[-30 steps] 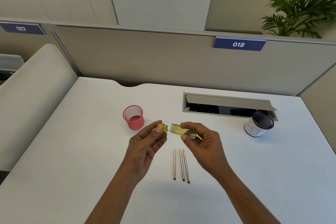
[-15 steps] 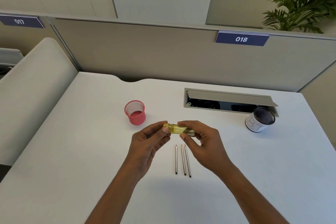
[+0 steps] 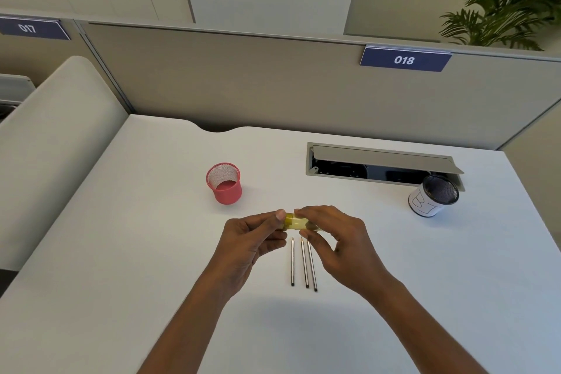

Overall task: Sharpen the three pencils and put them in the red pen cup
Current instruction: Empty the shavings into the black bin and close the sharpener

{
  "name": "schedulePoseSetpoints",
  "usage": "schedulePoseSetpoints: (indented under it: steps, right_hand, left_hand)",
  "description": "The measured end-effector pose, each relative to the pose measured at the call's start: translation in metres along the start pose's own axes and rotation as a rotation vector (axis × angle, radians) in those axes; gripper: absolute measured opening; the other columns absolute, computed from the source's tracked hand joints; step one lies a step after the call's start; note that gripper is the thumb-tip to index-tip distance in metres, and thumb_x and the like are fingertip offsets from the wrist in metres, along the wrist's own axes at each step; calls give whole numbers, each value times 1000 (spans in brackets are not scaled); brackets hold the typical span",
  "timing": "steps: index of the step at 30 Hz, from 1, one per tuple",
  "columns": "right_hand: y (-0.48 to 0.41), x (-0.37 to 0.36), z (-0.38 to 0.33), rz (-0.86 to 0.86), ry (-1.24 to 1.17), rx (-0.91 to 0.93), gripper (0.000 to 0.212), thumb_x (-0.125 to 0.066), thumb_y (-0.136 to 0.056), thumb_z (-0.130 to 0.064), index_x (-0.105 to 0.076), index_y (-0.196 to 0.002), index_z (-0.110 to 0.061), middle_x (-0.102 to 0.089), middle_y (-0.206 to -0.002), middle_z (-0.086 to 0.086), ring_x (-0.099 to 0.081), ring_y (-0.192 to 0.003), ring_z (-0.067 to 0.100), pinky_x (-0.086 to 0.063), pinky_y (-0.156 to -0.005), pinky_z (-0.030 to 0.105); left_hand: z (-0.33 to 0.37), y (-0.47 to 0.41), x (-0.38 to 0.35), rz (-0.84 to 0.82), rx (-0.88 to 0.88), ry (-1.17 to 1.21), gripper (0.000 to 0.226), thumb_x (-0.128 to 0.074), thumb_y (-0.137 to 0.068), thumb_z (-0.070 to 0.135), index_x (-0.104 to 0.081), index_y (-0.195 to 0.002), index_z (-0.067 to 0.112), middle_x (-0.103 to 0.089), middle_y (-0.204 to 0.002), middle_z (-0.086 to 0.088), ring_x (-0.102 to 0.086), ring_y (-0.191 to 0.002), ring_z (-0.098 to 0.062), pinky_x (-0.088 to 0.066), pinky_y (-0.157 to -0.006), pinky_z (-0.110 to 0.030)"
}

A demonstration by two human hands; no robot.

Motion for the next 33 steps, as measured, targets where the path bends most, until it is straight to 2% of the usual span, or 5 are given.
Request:
schedulePoseSetpoints:
  steps: [10, 15, 18, 23, 33]
  right_hand:
    - [5, 4, -4, 24, -108, -44, 27, -76, -90, -16, -75, -117, -17, -76, -101, -11, -70, -85, 9, -55, -77, 24]
    - [12, -1, -3, 41, -326, -219, 27, -79, -88, -15, -77, -115, -16, -78, -99, -9, -74, -94, 19, -60, -83, 32]
    - [12, -2, -4, 42, -350, -230, 27, -78, -88, -13, -76, -115, -17, -77, -101, -9, -73, -96, 19, -59, -83, 28]
    - [3, 1, -5, 76, -273, -177, 41, -78, -89, -17, -68, -129, -17, -73, -118, -9, -71, -106, 15, -59, -89, 27]
    - [10, 3, 6, 139, -161, -171, 25, -79, -87, -13, -78, -113, -15, -77, -100, -8, -73, -90, 13, -62, -81, 30]
  left_hand:
    - [-4, 5, -2, -53, -34, -48, 30, -79, -74, 28, -84, -95, 7, -76, -84, -15, -69, -75, -23, -60, -78, -31]
    - [-9, 9, -3, -55, -75, -37, 26, -78, -76, 25, -85, -92, 7, -76, -85, -13, -70, -75, -23, -60, -77, -31]
    - [-10, 10, -7, -18, -89, -6, 23, -79, -75, 24, -85, -92, 10, -78, -88, -14, -71, -79, -23, -60, -76, -30]
    - [-8, 5, -12, 51, -71, 188, 28, -79, -74, 17, -83, -100, 7, -80, -102, -16, -75, -87, -23, -62, -76, -28]
    - [-17, 1, -7, 80, -90, 191, 29, -79, -73, 13, -82, -100, 4, -80, -105, -19, -78, -92, -28, -63, -79, -31]
Point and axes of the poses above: each hand's wrist, its own y-axis away from the middle knuckle, its own x-axis out of the back of the hand, z = x × y, the point moved 1 cm from there along -y, towards the middle knuckle
